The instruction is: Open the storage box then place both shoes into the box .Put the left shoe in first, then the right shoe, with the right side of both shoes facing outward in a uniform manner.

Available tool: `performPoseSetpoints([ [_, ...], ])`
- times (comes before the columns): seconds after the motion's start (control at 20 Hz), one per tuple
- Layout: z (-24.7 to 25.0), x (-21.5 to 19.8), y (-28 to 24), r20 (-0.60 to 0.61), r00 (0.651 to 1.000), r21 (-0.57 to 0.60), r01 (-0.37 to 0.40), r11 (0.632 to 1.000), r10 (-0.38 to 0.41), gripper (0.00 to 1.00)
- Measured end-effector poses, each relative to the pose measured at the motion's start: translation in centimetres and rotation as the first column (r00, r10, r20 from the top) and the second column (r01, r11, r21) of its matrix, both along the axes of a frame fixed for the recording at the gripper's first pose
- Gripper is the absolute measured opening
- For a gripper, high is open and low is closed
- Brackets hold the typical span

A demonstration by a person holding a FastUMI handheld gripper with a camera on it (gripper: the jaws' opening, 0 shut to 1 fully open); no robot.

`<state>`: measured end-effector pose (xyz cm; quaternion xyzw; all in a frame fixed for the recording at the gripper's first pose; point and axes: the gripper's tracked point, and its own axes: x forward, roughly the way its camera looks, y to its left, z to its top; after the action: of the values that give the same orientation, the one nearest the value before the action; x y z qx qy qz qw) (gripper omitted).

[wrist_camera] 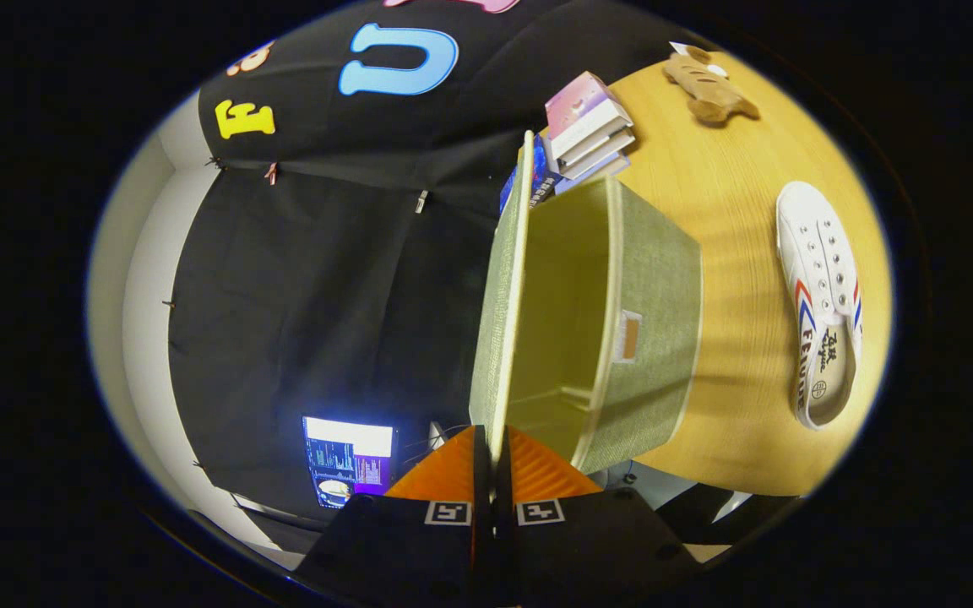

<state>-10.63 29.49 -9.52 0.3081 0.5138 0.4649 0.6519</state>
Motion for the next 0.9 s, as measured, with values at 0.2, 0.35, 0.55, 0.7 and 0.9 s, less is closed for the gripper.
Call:
performPoseSetpoints([
  [0.2, 3.2, -0.5, 2.9, -0.005, 1.000, -0.015, -0.012, 1.000, 0.012, 0.05],
  [0.35, 5.7, -1.4, 5.7, 0.029, 0.999, -0.012, -0.032, 0.999, 0.033, 0.05],
  [0.55, 9.0, -2.6, 10.3, 0.007, 0.999, 0.004, -0.036, 0.999, 0.036, 0.05],
  [0.7, 9.8, -3.9, 14.0, 0.052, 0.996, -0.010, -0.068, 0.998, 0.069, 0.05],
  [0.9, 9.7, -4.6, 18.4, 0.074, 0.994, -0.022, -0.075, 0.997, 0.076, 0.05],
])
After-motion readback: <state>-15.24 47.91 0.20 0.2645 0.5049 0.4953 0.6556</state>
